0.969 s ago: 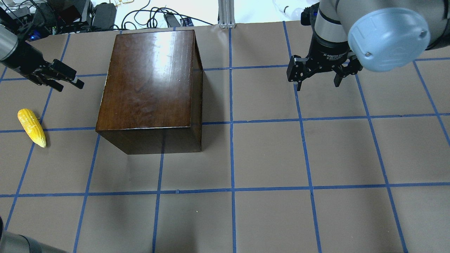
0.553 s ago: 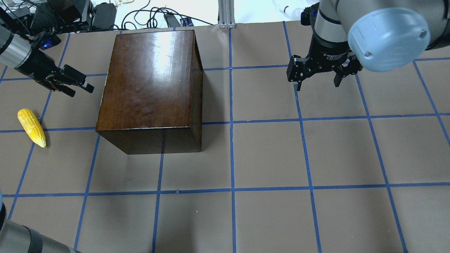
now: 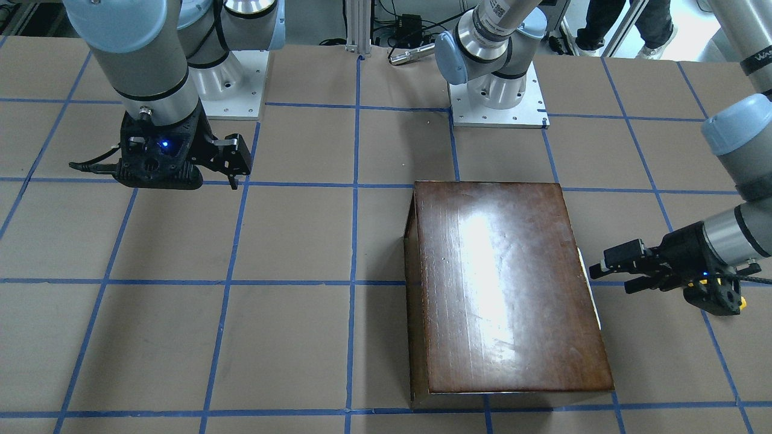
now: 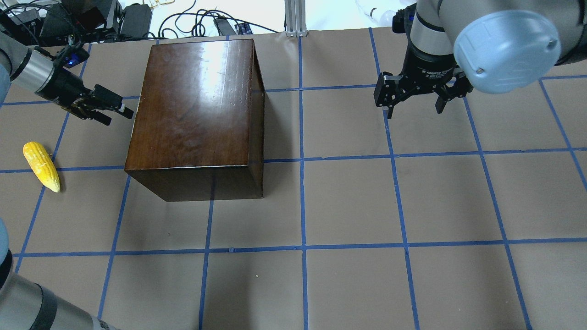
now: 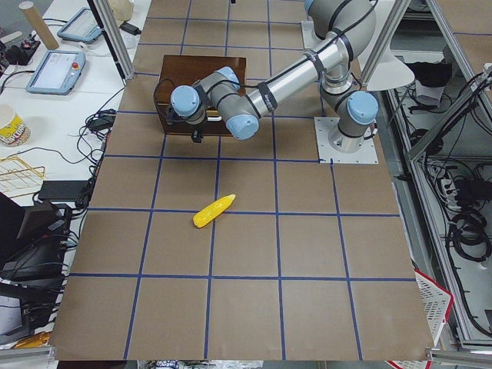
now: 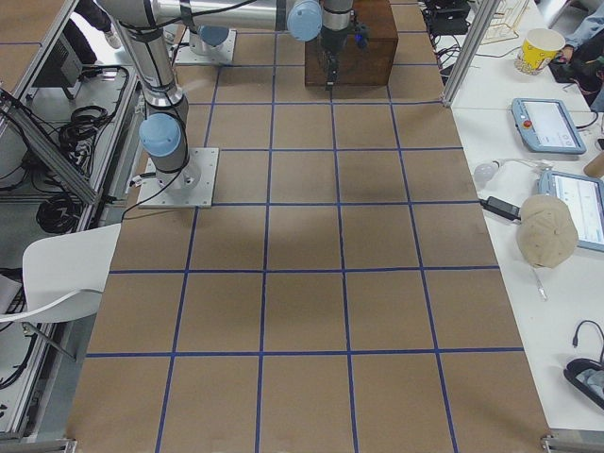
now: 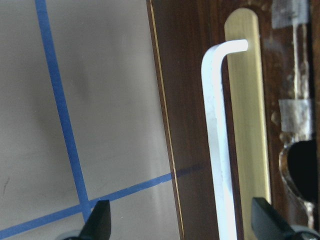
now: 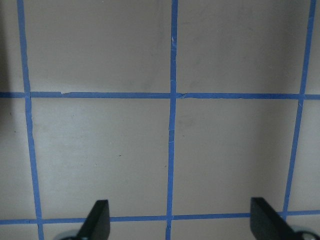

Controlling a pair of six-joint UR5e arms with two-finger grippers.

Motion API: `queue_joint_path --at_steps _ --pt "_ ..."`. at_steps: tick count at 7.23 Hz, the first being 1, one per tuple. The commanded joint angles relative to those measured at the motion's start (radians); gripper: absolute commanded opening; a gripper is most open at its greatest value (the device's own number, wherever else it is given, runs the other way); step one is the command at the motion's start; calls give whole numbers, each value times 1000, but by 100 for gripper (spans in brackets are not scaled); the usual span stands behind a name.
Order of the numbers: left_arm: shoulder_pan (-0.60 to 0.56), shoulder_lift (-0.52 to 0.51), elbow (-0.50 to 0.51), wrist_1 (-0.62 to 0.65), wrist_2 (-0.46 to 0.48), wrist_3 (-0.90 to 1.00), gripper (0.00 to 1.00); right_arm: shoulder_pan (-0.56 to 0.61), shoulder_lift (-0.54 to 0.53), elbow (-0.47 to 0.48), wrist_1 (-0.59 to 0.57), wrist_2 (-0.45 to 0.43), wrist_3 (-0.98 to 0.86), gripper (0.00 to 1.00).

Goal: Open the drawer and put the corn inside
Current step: 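Close the left gripper on the white drawer handle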

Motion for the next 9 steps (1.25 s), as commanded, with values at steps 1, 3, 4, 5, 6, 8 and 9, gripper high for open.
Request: queue_joint_path --at_steps 1,3,4,5,6,8,9 --pt "-1 -17 -1 10 -36 -21 100 0 0 0 0 0 0 100" --pt "-1 -36 -1 10 -50 -24 100 0 0 0 2 0 0 100" --pt "-3 -45 -2 10 -65 -27 100 0 0 0 0 0 0 100" --pt "-3 -59 -1 20 -73 -43 100 0 0 0 0 0 0 100" --pt "-6 -63 -1 24 -76 -70 100 0 0 0 0 0 0 100" --pt "-13 -70 -4 26 -74 -69 100 0 0 0 0 0 0 100" --pt "-13 -76 -4 26 -73 -60 100 0 0 0 0 0 0 100"
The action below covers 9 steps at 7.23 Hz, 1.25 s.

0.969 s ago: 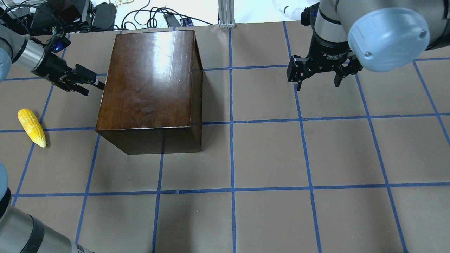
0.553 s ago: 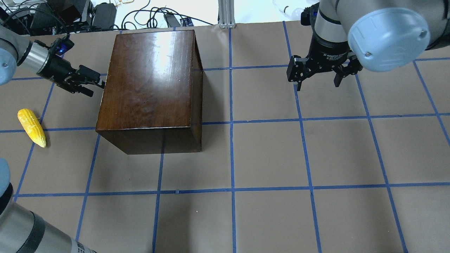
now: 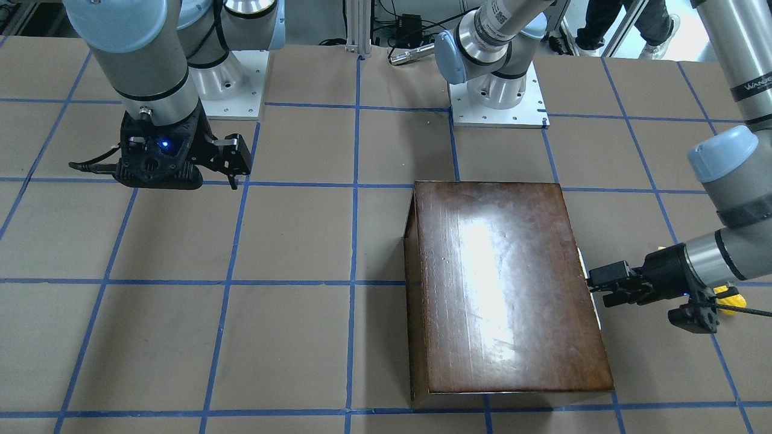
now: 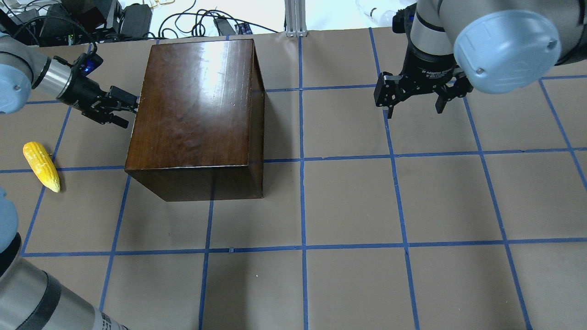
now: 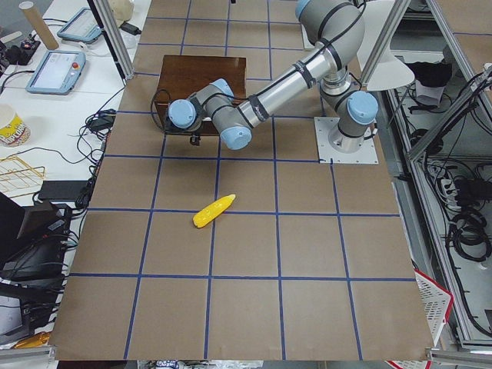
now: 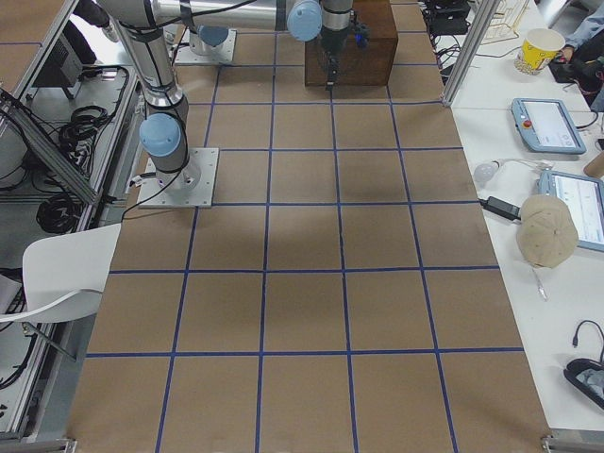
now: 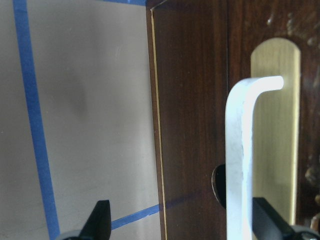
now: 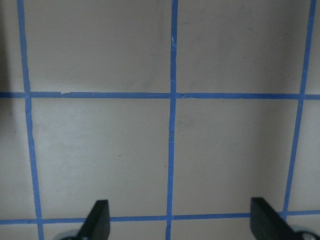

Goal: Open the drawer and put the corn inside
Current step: 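Close the left gripper on the white drawer handle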

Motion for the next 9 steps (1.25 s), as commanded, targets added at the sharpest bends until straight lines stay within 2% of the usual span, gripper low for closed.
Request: queue_joint_path --at_steps 1,9 --pt "-2 -13 1 1 3 10 100 0 0 0 1 0 0 100" --pt "9 -13 13 33 13 9 100 0 0 0 0 0 0 100"
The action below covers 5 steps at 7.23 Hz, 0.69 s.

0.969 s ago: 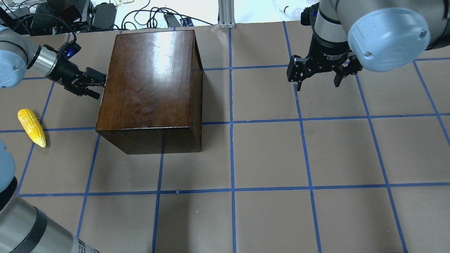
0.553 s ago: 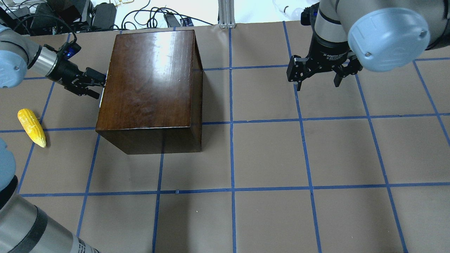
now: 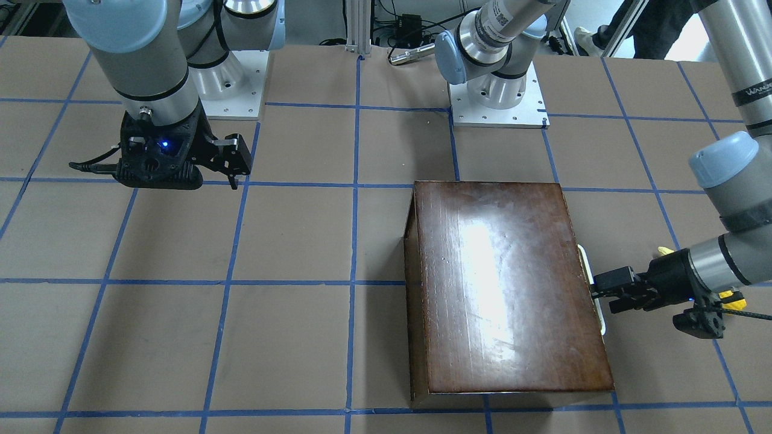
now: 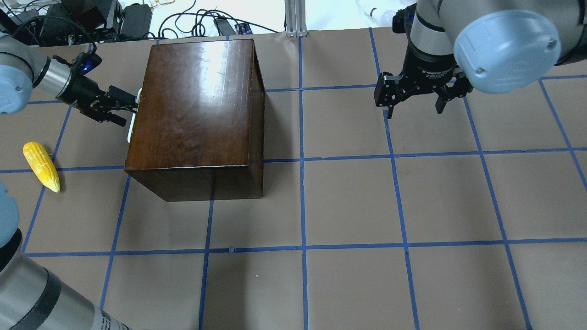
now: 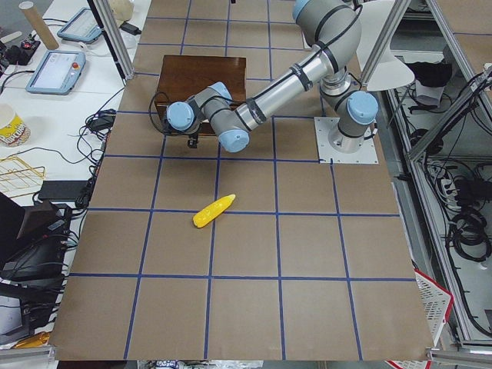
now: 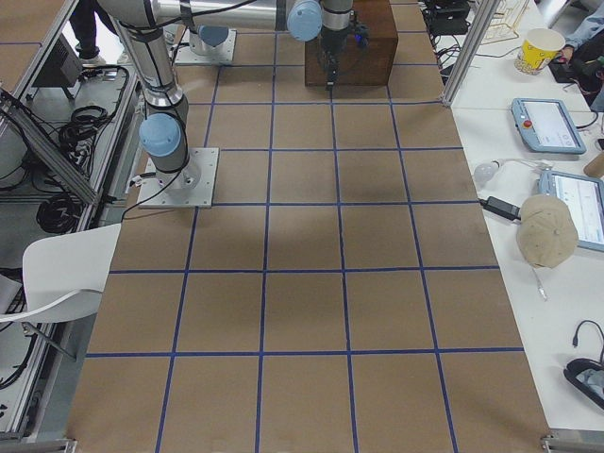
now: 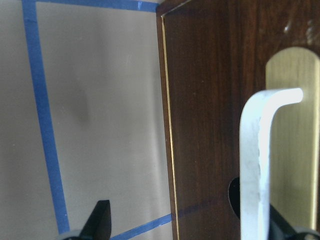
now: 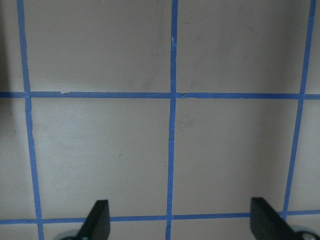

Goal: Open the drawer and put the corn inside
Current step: 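Close the left gripper on the white drawer handle, then pull the drawer outward from the cabinet with the left gripper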

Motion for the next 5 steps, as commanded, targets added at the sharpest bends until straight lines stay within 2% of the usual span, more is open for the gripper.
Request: queue_joint_path --at_steps 1,5 --pt "3 2 1 1 3 -1 100 0 0 0 1 0 0 100" --pt "22 2 4 1 16 -1 100 0 0 0 -1 0 0 100"
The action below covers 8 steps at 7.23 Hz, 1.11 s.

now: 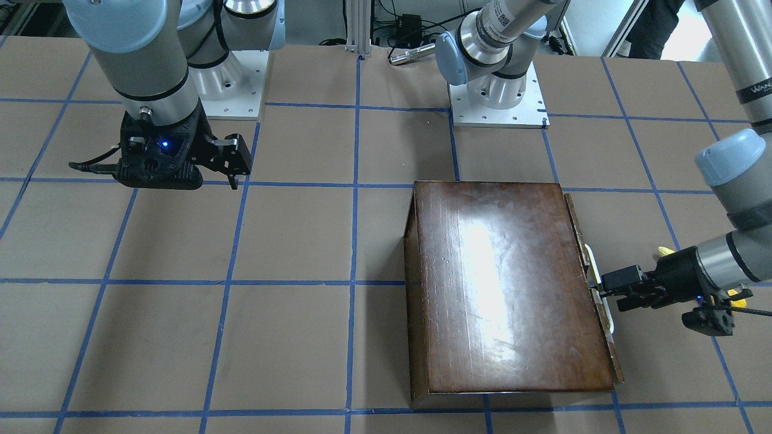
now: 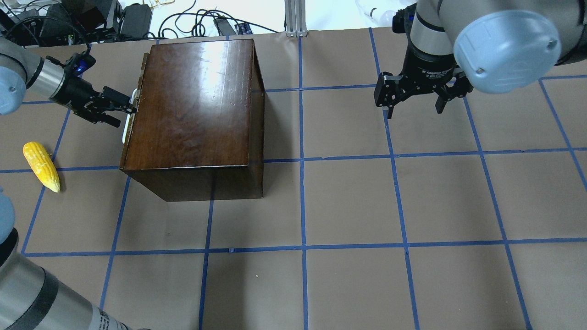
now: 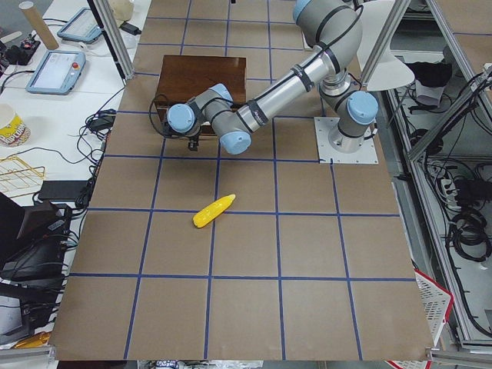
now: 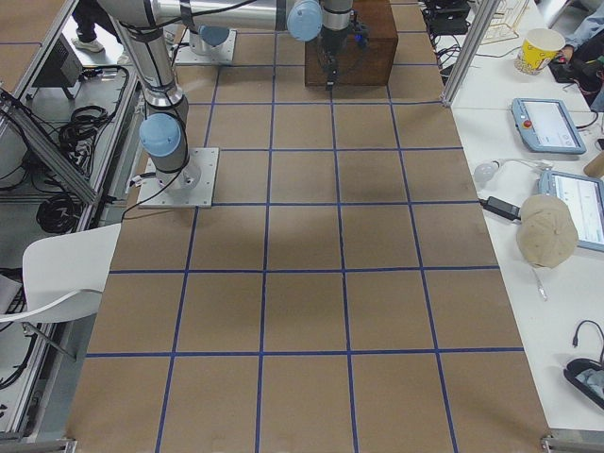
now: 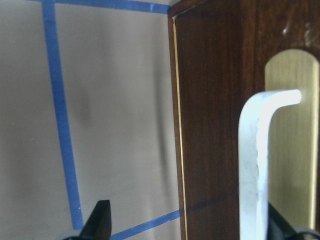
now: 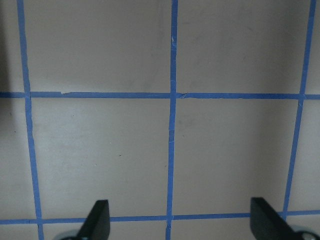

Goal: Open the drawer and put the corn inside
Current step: 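Pull the drawer outward from the cabinet with the left gripper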

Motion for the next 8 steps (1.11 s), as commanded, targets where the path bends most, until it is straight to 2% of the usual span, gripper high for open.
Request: queue_joint_path --at_steps 1,8 --pt "3 0 0 13 1 0 100 0 0 0 0 0 0 100" --pt "65 0 0 13 3 -6 100 0 0 0 0 0 0 100"
